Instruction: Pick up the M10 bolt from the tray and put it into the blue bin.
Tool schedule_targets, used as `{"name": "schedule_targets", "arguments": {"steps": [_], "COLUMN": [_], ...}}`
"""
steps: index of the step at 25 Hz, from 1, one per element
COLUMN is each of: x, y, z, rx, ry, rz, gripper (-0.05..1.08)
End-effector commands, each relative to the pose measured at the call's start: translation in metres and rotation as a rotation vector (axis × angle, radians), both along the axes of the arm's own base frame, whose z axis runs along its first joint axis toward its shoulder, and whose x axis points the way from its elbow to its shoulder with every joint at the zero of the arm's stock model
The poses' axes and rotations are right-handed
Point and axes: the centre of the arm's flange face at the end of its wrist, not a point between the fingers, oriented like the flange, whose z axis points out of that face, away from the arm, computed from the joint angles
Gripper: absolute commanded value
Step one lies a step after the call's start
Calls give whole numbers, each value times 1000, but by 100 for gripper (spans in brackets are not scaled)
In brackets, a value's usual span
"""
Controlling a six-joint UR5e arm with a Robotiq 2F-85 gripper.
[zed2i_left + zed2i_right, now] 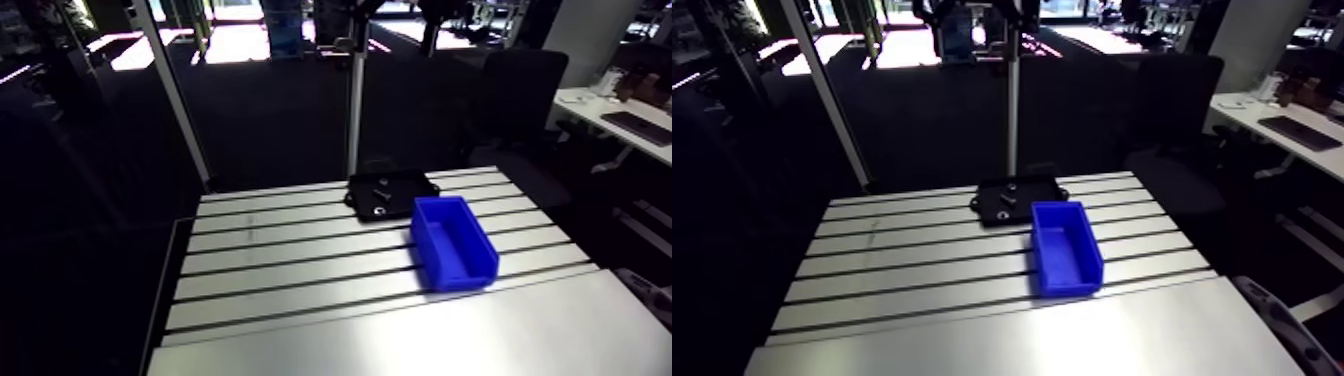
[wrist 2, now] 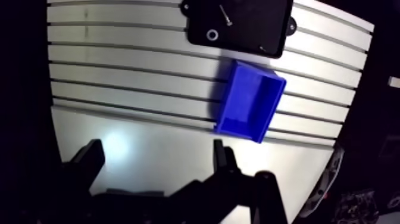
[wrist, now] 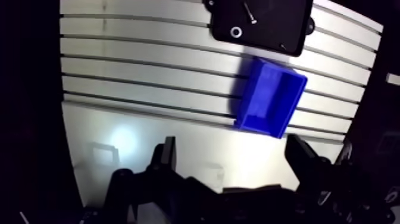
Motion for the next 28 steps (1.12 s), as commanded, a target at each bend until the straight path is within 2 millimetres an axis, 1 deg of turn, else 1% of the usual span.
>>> {"name": "schedule_targets", "arguments": {"steps": [1,5,6,9,10,12,14,18,22,24,26,28], "x": [-20,-29,-35,-46,-51,-56,-63,-72,-80,-81,-83,-84], "y": [0,3,5,10,11,15,17,23,26,25,26,26], "z": [-23,-39,-47,-60,-68,-74,-85,-101,-126,-133,-146,-153], "rx": [-9,-12,-13,0,6,17,25,32,34,41,40,38], "ry": [10,12,12,30,28,39,39,53,47,51,46,44], "rz": [159,213,225,257,267,286,308,349,369,374,382,391], "gripper": [1,1,1,1,1,1,1,1,1,1,1,1]}}
